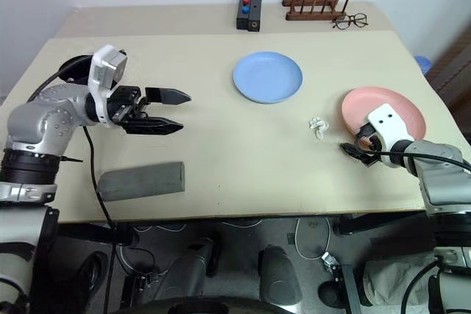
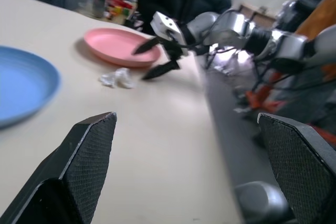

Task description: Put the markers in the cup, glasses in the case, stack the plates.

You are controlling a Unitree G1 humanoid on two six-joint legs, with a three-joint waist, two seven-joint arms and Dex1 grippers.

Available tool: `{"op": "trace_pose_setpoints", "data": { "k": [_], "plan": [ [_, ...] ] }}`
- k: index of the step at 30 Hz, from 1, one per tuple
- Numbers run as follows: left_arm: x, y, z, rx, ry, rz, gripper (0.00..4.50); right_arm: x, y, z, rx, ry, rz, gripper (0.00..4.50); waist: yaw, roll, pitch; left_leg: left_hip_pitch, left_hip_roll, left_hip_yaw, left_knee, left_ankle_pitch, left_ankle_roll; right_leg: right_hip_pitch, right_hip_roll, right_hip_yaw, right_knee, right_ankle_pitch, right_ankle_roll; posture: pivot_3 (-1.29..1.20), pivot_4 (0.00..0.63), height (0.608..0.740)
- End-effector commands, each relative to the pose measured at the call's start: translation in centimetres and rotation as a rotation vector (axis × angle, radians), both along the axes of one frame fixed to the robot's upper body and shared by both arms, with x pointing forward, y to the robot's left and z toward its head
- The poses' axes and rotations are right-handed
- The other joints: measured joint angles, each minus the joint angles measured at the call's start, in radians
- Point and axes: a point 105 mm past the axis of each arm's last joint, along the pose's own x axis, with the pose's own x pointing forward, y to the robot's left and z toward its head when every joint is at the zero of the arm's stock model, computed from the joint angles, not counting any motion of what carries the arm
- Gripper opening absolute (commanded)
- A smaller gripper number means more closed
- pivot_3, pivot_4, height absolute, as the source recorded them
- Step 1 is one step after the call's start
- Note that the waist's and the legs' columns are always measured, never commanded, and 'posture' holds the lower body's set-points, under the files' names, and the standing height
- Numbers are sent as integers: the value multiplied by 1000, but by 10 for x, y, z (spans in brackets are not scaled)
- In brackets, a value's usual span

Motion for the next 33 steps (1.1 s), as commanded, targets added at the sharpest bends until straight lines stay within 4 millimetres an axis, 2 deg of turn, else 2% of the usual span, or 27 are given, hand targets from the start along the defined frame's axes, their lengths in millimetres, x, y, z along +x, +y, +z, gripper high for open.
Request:
{"op": "trace_pose_setpoints", "data": {
  "k": [1,4,6,9,13,15,18,19,23,25,26,29,32,33],
  "plan": [
    [6,3,12,-28,-132,58,4500,4,-8,2,2,5,-52,2656,2,0,0,0,0,0,0,0,0,0,0,0,0,0,0,0,150,740],
    [6,4,9,-25,-148,68,4500,7,-8,5,-12,-3,-54,1072,2,0,0,0,0,0,0,0,0,0,0,0,0,0,0,0,150,740],
    [5,5,6,-29,-139,68,4500,14,-7,17,-23,-50,-43,42,2,0,0,0,0,0,0,0,0,0,1,0,0,0,0,0,150,740],
    [7,7,4,-40,-149,94,4500,32,3,49,-26,-194,-29,10,-3,0,0,1,0,0,0,0,0,1,1,0,0,0,0,0,150,740],
    [21,14,-2,-50,-165,222,4500,58,55,94,38,-405,96,10,-8,0,0,0,1,0,-1,0,0,-1,2,1,0,0,0,0,150,740],
    [23,14,-4,-48,-182,258,4500,64,70,103,80,-448,135,10,-4,0,0,0,0,1,-1,0,0,-1,2,1,0,0,0,0,150,740],
    [29,23,-6,-74,-202,371,4500,77,134,110,120,-509,293,10,-7,0,0,0,0,0,-1,0,0,-1,2,1,0,0,0,0,150,740],
    [30,21,-6,-84,-203,390,4500,79,141,111,123,-518,314,10,-6,0,0,0,0,0,-2,0,0,-1,2,1,0,0,0,0,150,740],
    [26,27,-16,-75,-216,464,4500,83,194,106,194,-498,446,10,1,0,0,0,0,-1,-1,0,-1,-2,2,1,1,0,0,0,150,740],
    [24,29,-19,-88,-215,510,4500,83,212,103,219,-488,484,10,2,0,0,0,0,-1,-1,1,-1,-1,2,0,1,0,0,0,150,740],
    [24,29,-19,-105,-209,533,4500,84,217,100,218,-483,495,10,4,0,0,0,0,-1,-1,1,-1,-1,2,0,1,0,0,0,150,740],
    [18,22,-24,-123,-208,564,4500,90,210,88,169,-447,500,10,7,0,0,0,0,-2,-1,1,-1,-1,2,0,1,0,0,0,150,740],
    [12,21,-29,-123,-197,581,4500,98,203,73,174,-383,469,1094,4,0,0,0,0,-2,-1,1,-1,-1,3,0,1,1,1,0,150,740],
    [11,21,-29,-135,-189,589,4500,102,198,68,128,-380,455,1469,1,0,0,0,0,-2,-1,1,-1,-1,3,0,1,1,0,0,150,740]
  ]
}}
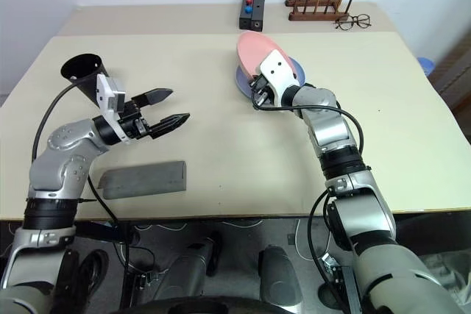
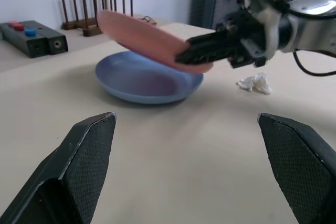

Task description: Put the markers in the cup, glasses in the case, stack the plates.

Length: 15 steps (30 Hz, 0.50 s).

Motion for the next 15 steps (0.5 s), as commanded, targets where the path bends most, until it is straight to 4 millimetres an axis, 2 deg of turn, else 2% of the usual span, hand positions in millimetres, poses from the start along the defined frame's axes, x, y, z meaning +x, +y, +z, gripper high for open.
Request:
{"op": "trace_pose_setpoints", "data": {
  "k": [1,5,6,8,12,15],
  "plan": [
    [-6,-1,13,-38,-44,21,4500,10,-15,4,-76,-48,-46,2066,-4,0,0,0,0,0,0,0,0,0,0,0,0,0,0,0,150,740],
    [-14,-9,12,-72,-16,-12,4500,13,-25,14,-35,-49,-67,4191,-8,0,0,0,0,0,0,0,0,0,0,1,0,0,0,0,150,740],
    [-16,-14,11,-75,-16,-28,4500,14,-31,17,-14,-40,-77,4461,-8,0,0,0,0,0,-1,0,0,-1,1,1,0,0,0,0,150,740],
    [-21,-19,12,-102,7,-65,4500,11,-43,21,25,-10,-87,4461,-8,0,0,0,0,0,-1,0,0,-1,1,1,0,0,0,0,150,740],
    [-31,-37,4,-100,60,-156,4500,5,-95,26,74,44,-203,4461,3,0,0,0,0,0,0,0,0,1,0,0,-1,0,0,0,150,740],
    [-35,-48,-1,-83,87,-208,4500,-10,-133,19,66,123,-279,4461,17,0,0,0,0,0,0,0,0,1,0,0,-1,0,0,0,150,740]
  ]
}}
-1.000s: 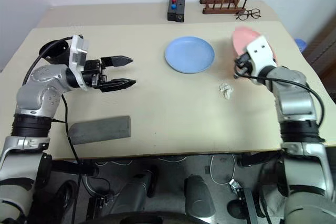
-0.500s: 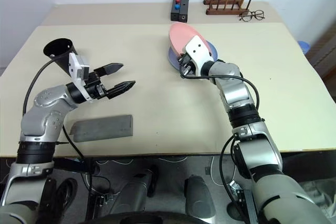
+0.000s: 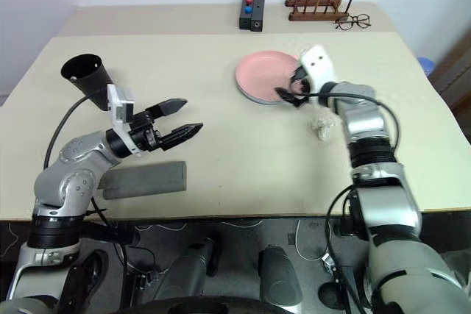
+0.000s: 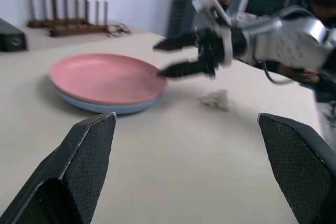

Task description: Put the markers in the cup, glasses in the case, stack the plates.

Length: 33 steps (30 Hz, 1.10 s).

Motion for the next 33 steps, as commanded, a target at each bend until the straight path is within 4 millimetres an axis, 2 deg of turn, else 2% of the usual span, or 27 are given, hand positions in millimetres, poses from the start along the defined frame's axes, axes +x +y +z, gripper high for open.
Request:
{"op": "trace_pose_setpoints", "data": {
  "k": [1,5,7,11,16,21,24,29,31,33],
  "plan": [
    [-7,-14,2,9,-11,-74,4500,-18,-35,4,10,39,-56,4461,8,0,0,0,0,0,0,0,0,0,0,0,0,0,0,0,150,740],
    [-3,-25,-6,65,-38,-87,4500,-43,-69,-17,0,130,-157,4461,9,0,0,0,0,0,0,0,0,0,0,0,0,0,0,0,150,740],
    [1,-28,-5,65,-58,-78,4500,-55,-75,-26,20,168,-176,4461,7,1,0,0,0,1,0,0,0,0,-1,1,0,0,0,0,150,740],
    [6,-27,-2,61,-79,-68,4500,-71,-71,-36,94,215,-180,4461,2,2,-1,0,1,2,0,0,0,-1,-1,1,0,0,0,0,150,740],
    [9,-28,-3,58,-85,-67,4500,-77,-70,-45,122,245,-199,4461,9,2,-1,0,1,2,0,0,1,0,-1,1,-1,0,0,0,150,740],
    [7,-30,-1,41,-88,-73,4500,-88,-52,-50,164,303,-115,4461,12,2,-1,-1,0,2,0,-1,1,0,-2,0,-2,0,0,0,150,740],
    [7,-29,-3,48,-86,-73,4500,-89,-49,-46,195,297,-109,4461,11,2,-1,0,0,2,0,-1,1,0,-3,0,-2,0,0,0,150,740],
    [9,-31,-2,52,-95,-71,4500,-102,-43,-63,113,372,-45,4461,11,2,-1,0,0,2,0,-1,1,0,-3,0,-2,0,0,0,150,740],
    [9,-32,-1,50,-97,-73,4500,-110,-45,-80,-3,415,-27,3949,13,2,-1,-1,0,2,1,-1,1,0,-3,-1,-3,0,0,0,150,740],
    [9,-31,-1,53,-97,-75,4500,-113,-42,-84,-39,423,-7,3146,12,2,-1,0,0,2,1,-1,2,1,-4,-1,-3,0,0,0,150,740]
  ]
}}
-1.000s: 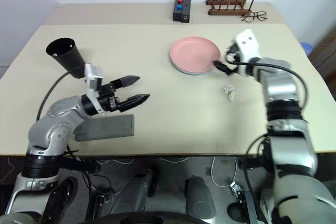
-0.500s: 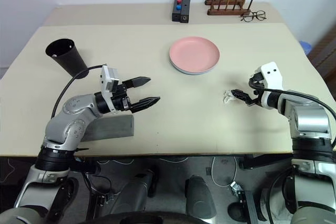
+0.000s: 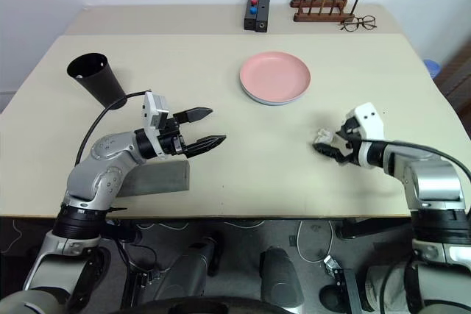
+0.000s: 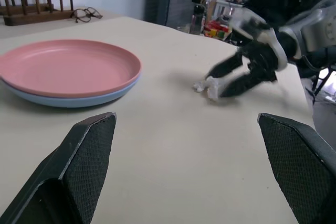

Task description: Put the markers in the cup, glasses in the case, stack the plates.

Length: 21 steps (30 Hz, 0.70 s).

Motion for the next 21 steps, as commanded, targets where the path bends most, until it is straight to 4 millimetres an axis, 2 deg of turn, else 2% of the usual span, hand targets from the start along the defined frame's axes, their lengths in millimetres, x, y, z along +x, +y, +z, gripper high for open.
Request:
{"op": "trace_pose_setpoints", "data": {
  "k": [1,6,13,16,21],
  "plan": [
    [-1,-2,12,-6,-58,-12,4500,-1,5,-1,-57,-13,43,2632,-1,0,0,0,0,0,0,0,0,0,0,0,0,0,0,0,150,740],
    [0,-1,13,2,-67,-6,4500,15,6,13,-17,-87,4,63,-3,0,0,0,0,0,0,0,0,0,0,0,0,0,0,0,150,740],
    [0,0,16,1,-70,-8,4500,15,9,8,-35,-87,50,63,-1,0,0,0,0,0,0,0,0,0,0,-1,-1,0,0,0,150,740],
    [-1,1,16,0,-64,-13,4500,15,10,16,-3,-109,61,955,-1,0,0,0,0,-1,0,0,0,0,0,-1,-1,0,0,0,150,740],
    [-1,-1,16,-7,-52,-28,4500,4,8,27,2,-116,121,3451,0,0,0,0,0,-1,0,0,0,0,0,-1,-1,0,0,0,150,740]
  ]
}}
